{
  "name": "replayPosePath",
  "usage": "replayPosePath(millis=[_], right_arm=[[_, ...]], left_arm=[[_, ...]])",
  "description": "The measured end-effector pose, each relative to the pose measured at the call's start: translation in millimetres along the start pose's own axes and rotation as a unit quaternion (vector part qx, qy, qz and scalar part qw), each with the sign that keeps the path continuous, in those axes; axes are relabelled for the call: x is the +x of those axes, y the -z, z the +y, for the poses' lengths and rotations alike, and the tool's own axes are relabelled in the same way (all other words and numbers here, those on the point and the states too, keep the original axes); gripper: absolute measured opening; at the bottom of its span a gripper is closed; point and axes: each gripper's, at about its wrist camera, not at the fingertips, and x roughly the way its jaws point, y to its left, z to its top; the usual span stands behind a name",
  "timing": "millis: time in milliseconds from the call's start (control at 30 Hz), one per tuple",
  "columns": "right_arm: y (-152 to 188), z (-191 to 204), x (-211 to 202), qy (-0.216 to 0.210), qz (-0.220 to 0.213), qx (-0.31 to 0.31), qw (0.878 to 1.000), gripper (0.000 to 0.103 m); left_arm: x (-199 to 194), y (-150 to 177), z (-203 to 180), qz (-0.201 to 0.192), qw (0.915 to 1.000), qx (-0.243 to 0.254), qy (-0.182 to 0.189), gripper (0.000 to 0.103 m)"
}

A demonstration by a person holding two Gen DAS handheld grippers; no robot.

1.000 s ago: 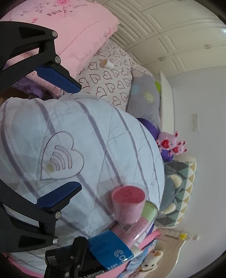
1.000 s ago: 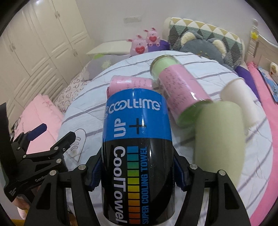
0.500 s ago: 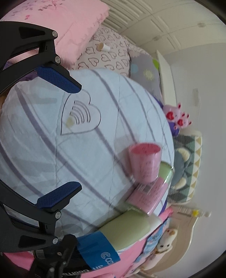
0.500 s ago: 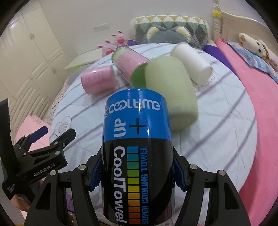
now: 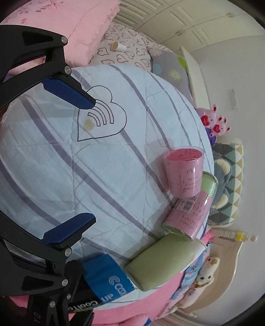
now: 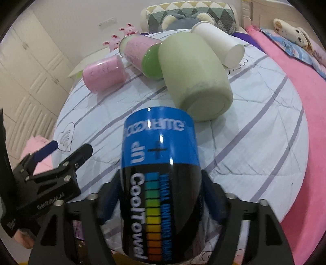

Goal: Flip cup upright
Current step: 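Lift the blue can with the right tool and pull it back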

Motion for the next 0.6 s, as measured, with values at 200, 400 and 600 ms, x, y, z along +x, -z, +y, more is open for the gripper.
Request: replayPosePath(millis=[200, 400, 600], right_arm=[[2.8, 3.7, -13.4, 0.01, -0.015, -0.011, 1.0, 0.08], [4.5, -1.8, -22.4, 0.006, -0.019, -0.013, 1.0, 0.08], [2.5, -1.6, -34.2, -0.004, -0.037, -0.023, 0.999, 0.08]], left_arm=[[-5.5, 0.5, 2.9, -0.002, 1.0, -0.008, -0.004, 0.103], [-11.6, 2.6, -0.6, -0.003, 0.9999, -0.007, -0.013, 0.103], [-24.9, 4.3, -6.9, -0.009, 0.9995, -0.005, -0.03, 0.103]])
